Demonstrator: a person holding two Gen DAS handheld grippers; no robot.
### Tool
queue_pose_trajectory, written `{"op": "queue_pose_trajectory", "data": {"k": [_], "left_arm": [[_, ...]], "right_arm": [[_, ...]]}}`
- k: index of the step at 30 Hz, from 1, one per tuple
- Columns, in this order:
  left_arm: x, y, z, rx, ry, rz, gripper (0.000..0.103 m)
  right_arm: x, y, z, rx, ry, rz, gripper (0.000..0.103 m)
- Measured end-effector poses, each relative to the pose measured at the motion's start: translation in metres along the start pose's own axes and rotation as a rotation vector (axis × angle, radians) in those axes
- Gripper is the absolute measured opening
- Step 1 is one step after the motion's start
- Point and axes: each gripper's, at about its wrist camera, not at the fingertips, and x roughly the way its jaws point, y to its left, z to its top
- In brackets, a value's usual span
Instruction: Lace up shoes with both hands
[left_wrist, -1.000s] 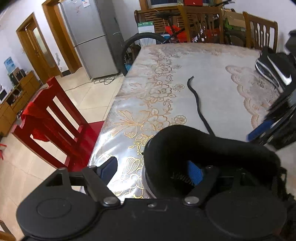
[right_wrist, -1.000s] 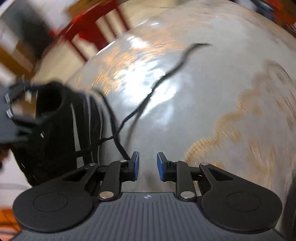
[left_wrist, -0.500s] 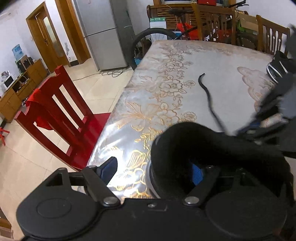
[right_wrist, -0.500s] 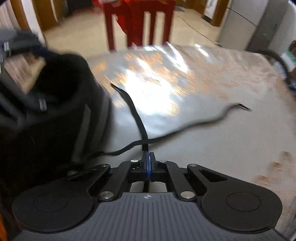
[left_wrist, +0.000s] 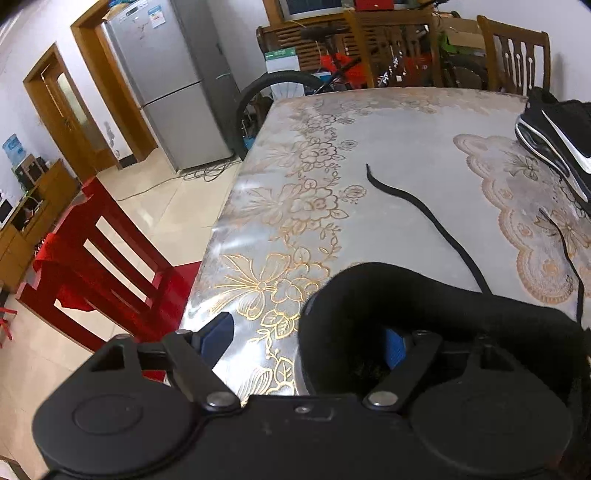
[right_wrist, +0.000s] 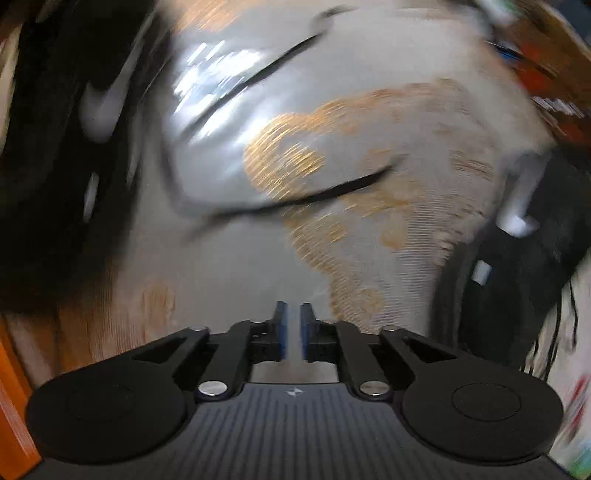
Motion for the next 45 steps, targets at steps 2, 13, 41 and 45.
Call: {"op": "queue_pose_trajectory", "data": {"k": [2, 13, 41, 45], "left_arm": [[-0.005, 0.001, -0.002, -0.015, 0.000, 0.003, 0.079], [-0.067, 0.019, -0.015, -0.147, -0.024, 0.011, 0.079], [-0.102, -0.029, -0.050, -0.352, 0.013, -0.084, 0.080], [-0.106, -0.033, -0.050, -0.353, -0.004, -0.044, 0.081]], "right_arm": [[-0.006, -0.025, 0.009, 0.254, -0.138, 0.007, 0.051], [0.048, -0.058, 0.049, 0.443, -0.267, -0.051, 0.033], [-0.088, 0.098, 0.042, -1.055, -0.629, 0.234, 0.003], [-0.090, 0.107, 0.036, -1.255, -0.623, 0.212, 0.003]]}}
